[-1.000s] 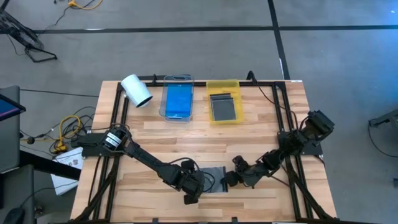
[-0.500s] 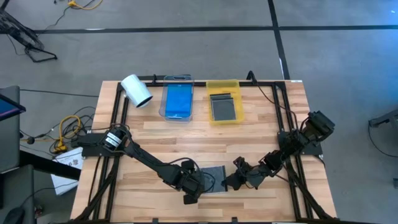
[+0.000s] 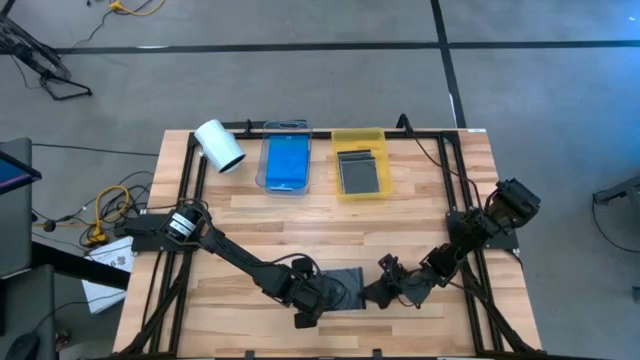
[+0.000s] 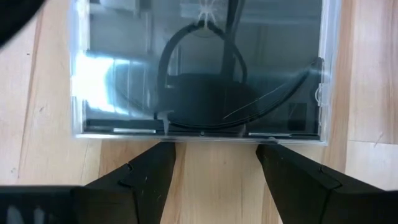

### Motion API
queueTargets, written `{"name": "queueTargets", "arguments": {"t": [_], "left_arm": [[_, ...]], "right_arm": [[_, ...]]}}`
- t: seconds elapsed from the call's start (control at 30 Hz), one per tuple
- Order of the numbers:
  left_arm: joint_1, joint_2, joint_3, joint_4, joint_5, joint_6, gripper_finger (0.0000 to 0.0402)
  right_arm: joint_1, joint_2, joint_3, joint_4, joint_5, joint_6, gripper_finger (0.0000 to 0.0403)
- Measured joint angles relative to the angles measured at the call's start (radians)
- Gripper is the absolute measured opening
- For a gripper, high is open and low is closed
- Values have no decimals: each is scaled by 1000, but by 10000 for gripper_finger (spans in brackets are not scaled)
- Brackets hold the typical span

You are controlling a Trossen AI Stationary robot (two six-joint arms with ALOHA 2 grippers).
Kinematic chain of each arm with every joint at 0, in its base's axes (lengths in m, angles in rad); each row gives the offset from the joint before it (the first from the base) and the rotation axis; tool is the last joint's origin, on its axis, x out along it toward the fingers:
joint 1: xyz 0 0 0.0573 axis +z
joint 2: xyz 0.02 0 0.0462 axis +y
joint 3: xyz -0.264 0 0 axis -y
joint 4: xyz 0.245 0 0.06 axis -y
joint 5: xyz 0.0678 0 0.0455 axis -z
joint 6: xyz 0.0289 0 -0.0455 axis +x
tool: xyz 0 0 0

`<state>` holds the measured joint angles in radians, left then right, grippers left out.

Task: Pick & place jewel cases by type
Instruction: Put the black CD case into the yellow bin

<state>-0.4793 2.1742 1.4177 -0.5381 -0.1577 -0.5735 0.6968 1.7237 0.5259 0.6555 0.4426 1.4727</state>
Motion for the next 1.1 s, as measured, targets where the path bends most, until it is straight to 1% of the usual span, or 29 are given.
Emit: {"name": "queueTargets", "arguments": {"t": [0.13, 0.27, 0.37, 0.6, 0.8, 1.0, 1.1], "left_arm": [[0, 0, 0, -1, 1, 3, 233], [0, 0, 0, -1, 0, 2, 233], [0, 0, 0, -1, -3, 0, 233], [1, 0, 0, -1, -5, 0, 233], [2, 0, 0, 0, -8, -1, 233], [3, 0, 0, 1, -11, -1, 233], [3, 0, 0, 2, -16, -1, 233]], "right_arm": [[1, -2, -26, 88, 35, -8, 260], [18, -6, -64, 237, 88, -26, 260], [21, -8, -75, 296, 94, -56, 259], [-11, -8, -77, 295, 74, -91, 248], [-40, -8, -74, 402, 37, -184, 227], [-76, -7, -75, 412, 8, -199, 217], [-101, -6, -75, 443, -35, -231, 217]]}}
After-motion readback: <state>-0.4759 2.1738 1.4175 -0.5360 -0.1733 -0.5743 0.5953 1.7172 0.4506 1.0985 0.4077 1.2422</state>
